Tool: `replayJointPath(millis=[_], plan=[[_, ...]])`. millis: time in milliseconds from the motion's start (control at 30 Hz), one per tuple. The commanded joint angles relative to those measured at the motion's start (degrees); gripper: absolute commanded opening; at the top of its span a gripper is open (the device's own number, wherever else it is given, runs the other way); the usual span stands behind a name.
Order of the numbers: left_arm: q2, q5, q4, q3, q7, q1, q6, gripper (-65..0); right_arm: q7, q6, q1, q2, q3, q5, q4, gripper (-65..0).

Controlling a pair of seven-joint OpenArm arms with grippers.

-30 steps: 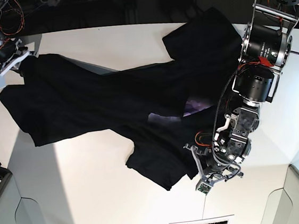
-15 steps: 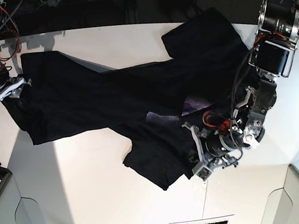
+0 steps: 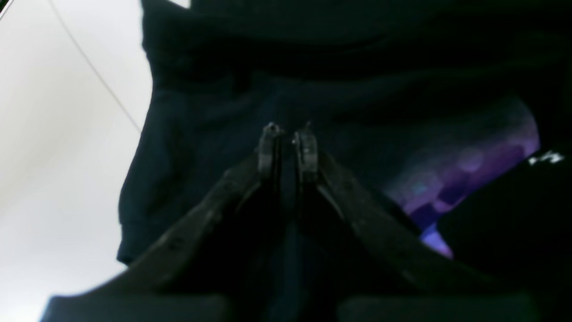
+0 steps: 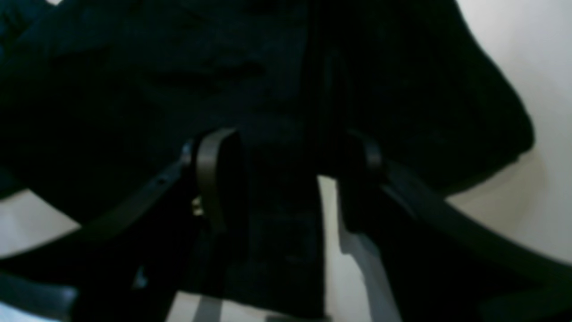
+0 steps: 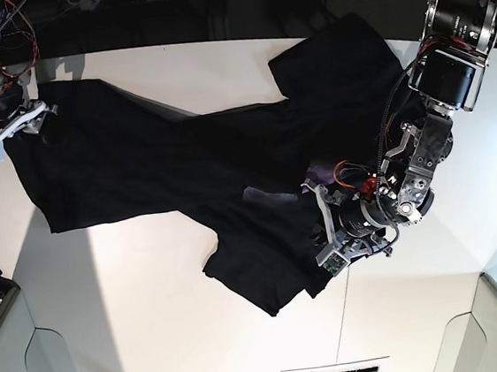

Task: Layout the t-shirt on the table in an organized manner, then fold the t-shirt properly
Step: 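Lift and flip the grasped fabric with the left gripper, exposing the print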

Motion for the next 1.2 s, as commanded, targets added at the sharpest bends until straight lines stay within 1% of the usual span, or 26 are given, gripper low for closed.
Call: replayJointPath(millis=[0, 133, 200, 367, 567, 633, 733, 800, 867, 1000, 1067, 1100, 1167], plan=[[-0.8, -0.2, 0.9, -1.2, -1.0, -1.4, 0.2, -55.8, -0.6, -0.1, -1.0, 0.6, 0.3, -0.1, 1.1, -30.5], [-1.0, -0.2, 0.9, -3.7, -1.0, -1.4, 0.2, -55.8, -0.7, -0.1, -3.8, 0.6, 0.3, 0.1, 3.9, -30.5], [-0.9, -0.2, 0.9, -4.4, -1.1, -1.4, 0.2, -55.8, -0.9, -0.1, -5.0, 0.6, 0.6, 1.4, 6.4, -30.5], [-1.0, -0.2, 0.9, -4.4, -1.2, -1.2, 0.0, -55.8, -1.9, -0.1, -9.0, 0.6, 0.7, 1.6, 12.6, -30.5], [-0.9, -0.2, 0.9, -4.4, -1.9, -1.1, 0.0, -55.8, -1.2, -0.1, -13.2, 0.4, 0.7, 1.0, 13.4, -30.5], [-0.9, -0.2, 0.9, -4.4, -2.5, -1.1, 0.0, -55.8, -1.1, -0.1, -13.1, -0.2, 0.7, 0.4, 13.2, -30.5], [-0.9, -0.2, 0.9, -4.4, -2.5, -1.1, 0.0, -55.8, 1.3, -0.1, -13.1, -1.2, 0.7, 0.3, 12.2, -30.5], [-0.7, -0.2, 0.8, -4.4, -2.3, -1.1, 0.1, -55.8, 2.6, -0.1, -12.6, -1.3, 0.7, 0.2, 10.5, -30.5], [-0.8, -0.2, 0.6, -4.4, -2.3, -1.1, 0.3, -55.6, 2.6, -0.1, -11.3, -1.3, 0.7, 0.2, 8.0, -30.5], [-0.3, -0.2, -0.8, -4.4, -3.1, -1.1, 0.3, -48.0, 2.6, -0.1, -9.0, -1.3, 0.6, 0.3, 2.2, -30.5], [0.5, -0.1, -2.1, -4.4, -3.7, -1.1, 0.3, -46.6, 2.6, 0.0, -8.4, -1.4, 0.6, 0.6, 0.0, -30.5], [1.1, -0.1, -2.8, -4.4, -4.0, -1.2, 0.2, -46.6, 2.6, 0.5, -8.3, -1.5, 0.5, 1.4, -0.4, -30.5], [2.5, 0.3, -4.7, -4.4, -4.6, -1.4, 0.2, -46.6, 2.6, 2.9, -8.3, -2.0, 0.5, 3.5, -0.3, -30.5]])
